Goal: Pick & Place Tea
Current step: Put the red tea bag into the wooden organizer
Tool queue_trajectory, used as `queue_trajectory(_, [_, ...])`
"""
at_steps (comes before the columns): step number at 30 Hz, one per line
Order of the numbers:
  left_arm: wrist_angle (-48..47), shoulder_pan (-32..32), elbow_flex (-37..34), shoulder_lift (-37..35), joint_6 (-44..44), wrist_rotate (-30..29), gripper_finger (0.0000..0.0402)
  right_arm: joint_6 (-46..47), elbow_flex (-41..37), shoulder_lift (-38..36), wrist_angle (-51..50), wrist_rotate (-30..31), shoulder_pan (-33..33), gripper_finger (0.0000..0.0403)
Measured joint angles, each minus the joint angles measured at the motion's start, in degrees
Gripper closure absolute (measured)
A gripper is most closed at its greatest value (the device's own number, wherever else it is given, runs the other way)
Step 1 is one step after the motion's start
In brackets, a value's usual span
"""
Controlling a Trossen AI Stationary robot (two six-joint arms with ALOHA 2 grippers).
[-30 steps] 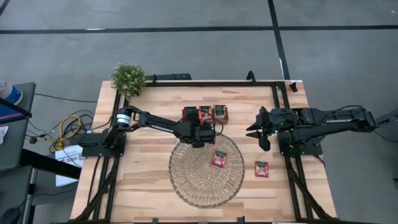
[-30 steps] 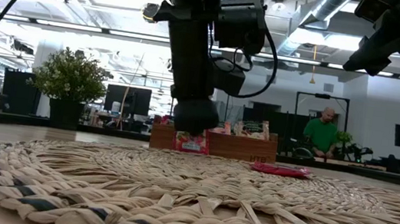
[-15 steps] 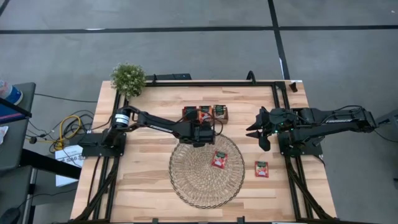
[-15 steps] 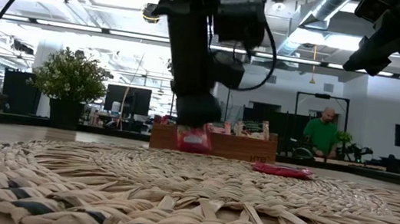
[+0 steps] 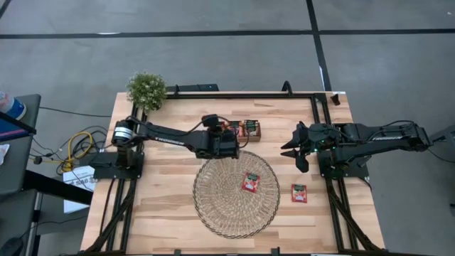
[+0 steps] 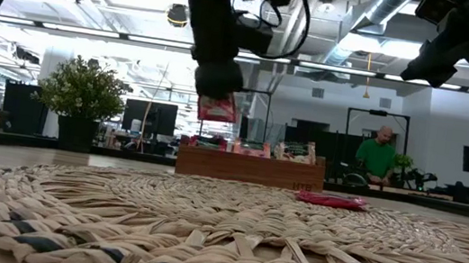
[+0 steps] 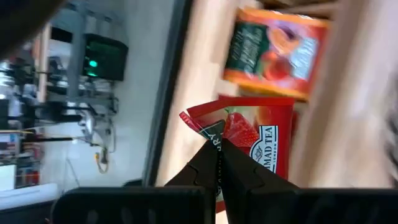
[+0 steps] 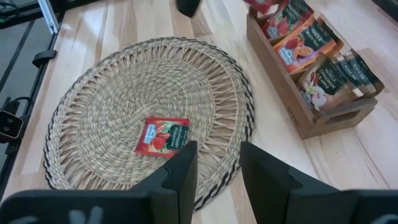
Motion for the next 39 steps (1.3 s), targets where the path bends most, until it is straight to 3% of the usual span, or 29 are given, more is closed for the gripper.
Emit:
queue_trajectory(6, [8.07, 1.46, -4.76, 0.92, 7.77, -1.87, 0.0401, 0.96, 0.0, 0.02, 0.03, 0.0, 0.0, 0.029])
queue_trajectory(14, [10.86, 2.22, -7.65, 0.95, 10.68, -3.44, 0.0401, 0.87, -0.01, 0.02, 0.01, 0.01, -0.01, 0.029])
queue_trajectory(21, [19.06, 2.67, -11.23, 1.01, 17.51, -3.96, 0.0401, 0.9, 0.0, 0.02, -0.05, 0.0, -0.01, 0.029])
queue_trajectory(39, [19.84, 4.64, -11.31, 4.42, 18.43, -6.55, 0.0401, 0.92, 0.0, 0.01, -0.17, -0.02, 0.01, 0.029])
